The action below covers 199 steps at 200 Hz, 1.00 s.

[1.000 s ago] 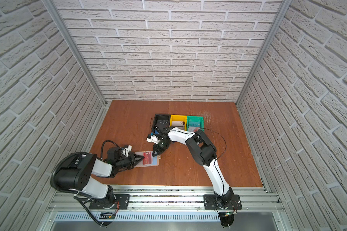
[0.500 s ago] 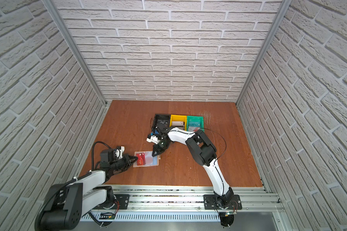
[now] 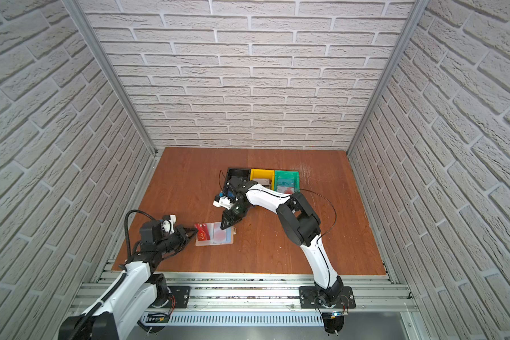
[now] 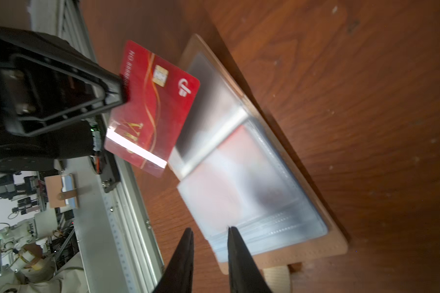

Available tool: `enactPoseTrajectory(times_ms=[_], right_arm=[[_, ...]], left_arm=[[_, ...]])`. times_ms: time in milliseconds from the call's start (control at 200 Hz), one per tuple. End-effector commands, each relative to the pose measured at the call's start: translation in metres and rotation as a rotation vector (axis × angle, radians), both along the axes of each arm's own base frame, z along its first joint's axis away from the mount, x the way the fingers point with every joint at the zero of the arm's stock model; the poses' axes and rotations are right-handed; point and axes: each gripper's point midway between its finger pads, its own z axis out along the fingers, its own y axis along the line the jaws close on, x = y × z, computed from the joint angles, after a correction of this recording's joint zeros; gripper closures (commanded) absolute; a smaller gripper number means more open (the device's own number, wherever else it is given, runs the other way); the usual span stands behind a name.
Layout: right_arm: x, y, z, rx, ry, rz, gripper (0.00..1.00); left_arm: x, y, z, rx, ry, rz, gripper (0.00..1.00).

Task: Take the credit cards out of the card holder
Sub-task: Take out the credit card from the card slot, then place the credit card in the storage box.

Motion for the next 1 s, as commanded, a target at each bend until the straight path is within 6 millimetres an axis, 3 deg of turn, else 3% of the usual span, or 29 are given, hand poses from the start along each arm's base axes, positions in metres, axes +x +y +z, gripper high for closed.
enactPoseTrajectory(times_ms=[0,120,350,990], right_arm=[[-0.004,0.007,0.062,0.162,0.024,0.024,0.68],[-0.004,0.011,0.077,0.272,0.143,0.034,0.63],[-0.003,0.019,0.068,0.319,0.247,0.052,0.56],[0.015,0.048,0.071,0.449,0.286,0.051,0.52]], left_arm=[[0.017,-0.002,0.037,-0.048,-0.132,0.01,0.98],[0.024,-0.004,0.057,-0.08,-0.209,0.019,0.99],[0.035,-0.008,0.082,-0.092,-0.307,0.047,0.99],[0.045,-0.023,0.09,-0.081,-0.331,0.016,0.99]])
